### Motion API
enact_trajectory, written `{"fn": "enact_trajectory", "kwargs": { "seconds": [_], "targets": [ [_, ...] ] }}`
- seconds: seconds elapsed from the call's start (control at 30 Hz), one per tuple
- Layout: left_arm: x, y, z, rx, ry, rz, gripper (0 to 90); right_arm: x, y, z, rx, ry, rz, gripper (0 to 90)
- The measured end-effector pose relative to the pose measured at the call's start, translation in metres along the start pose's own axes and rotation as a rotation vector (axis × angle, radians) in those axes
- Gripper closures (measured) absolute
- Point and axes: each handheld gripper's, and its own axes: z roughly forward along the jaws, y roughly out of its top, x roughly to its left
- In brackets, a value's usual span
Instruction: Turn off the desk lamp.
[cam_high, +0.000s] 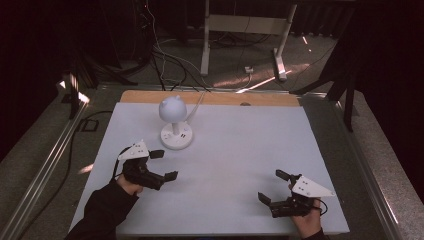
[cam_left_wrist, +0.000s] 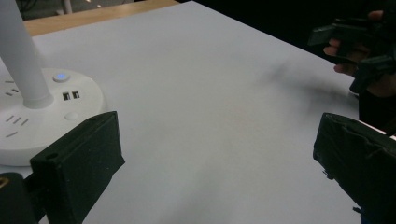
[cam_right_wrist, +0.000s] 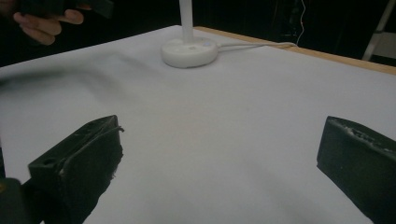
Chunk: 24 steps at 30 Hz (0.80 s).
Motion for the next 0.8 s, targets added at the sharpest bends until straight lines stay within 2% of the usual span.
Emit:
{"fn": "enact_trajectory", "kwargs": {
  "seconds": [0.07,0.2,0.4,0.57,0.8],
  "targets": [
    [-0.005,-0.006,-0.001,0.011,0.005,0.022,2.0,0.0,0.0,0.0,0.001,-0.002,-0.001,0.0],
    [-0.011,-0.02,-0.003,0.035,-0.013,0.034,2.0,0.0,0.0,0.001,0.005,-0.001,0.001,0.0],
    [-0.021,-0.036,-0.002,0.069,-0.012,0.064,2.0,0.0,0.0,0.001,0.006,-0.003,0.001,0.0],
    [-0.024,-0.048,-0.005,0.054,-0.031,0.056,2.0,0.0,-0.001,0.001,0.006,-0.002,0.002,0.0],
    [-0.023,-0.063,-0.01,0.067,-0.008,0.062,2.0,0.0,-0.001,0.001,0.009,0.0,0.001,0.0]
  ]
}}
